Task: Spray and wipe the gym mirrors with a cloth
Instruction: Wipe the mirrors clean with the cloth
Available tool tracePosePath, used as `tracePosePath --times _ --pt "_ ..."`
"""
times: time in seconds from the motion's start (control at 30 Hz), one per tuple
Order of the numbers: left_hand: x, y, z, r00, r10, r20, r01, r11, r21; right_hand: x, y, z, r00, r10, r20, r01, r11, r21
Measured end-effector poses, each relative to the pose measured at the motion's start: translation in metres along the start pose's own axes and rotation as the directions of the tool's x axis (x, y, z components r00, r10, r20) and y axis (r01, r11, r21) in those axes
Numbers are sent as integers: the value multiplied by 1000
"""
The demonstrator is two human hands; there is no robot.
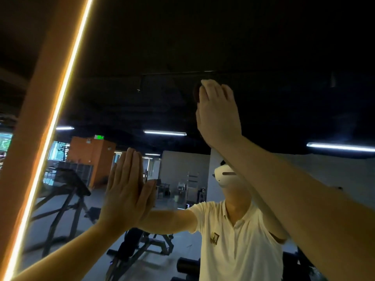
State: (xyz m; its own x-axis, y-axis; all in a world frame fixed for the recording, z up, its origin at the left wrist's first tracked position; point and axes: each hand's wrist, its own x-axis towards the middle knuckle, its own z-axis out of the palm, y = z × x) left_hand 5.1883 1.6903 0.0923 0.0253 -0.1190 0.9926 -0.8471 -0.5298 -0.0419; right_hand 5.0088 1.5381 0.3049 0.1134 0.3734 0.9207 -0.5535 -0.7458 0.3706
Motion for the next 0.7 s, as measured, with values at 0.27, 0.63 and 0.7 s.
tracePosePath --times 0.27,0.63,0.7 --pt "-3 -31 -9 989 150 -3 -150 983 -107 -138 -113 9 855 -474 210 410 866 285" --pt "-3 -39 -5 976 214 -31 -215 975 -53 36 -39 13 996 -77 36 76 997 28" --pt "-3 -38 -3 976 209 -54 -211 977 -29 44 -63 22 997 67 26 -69 995 74"
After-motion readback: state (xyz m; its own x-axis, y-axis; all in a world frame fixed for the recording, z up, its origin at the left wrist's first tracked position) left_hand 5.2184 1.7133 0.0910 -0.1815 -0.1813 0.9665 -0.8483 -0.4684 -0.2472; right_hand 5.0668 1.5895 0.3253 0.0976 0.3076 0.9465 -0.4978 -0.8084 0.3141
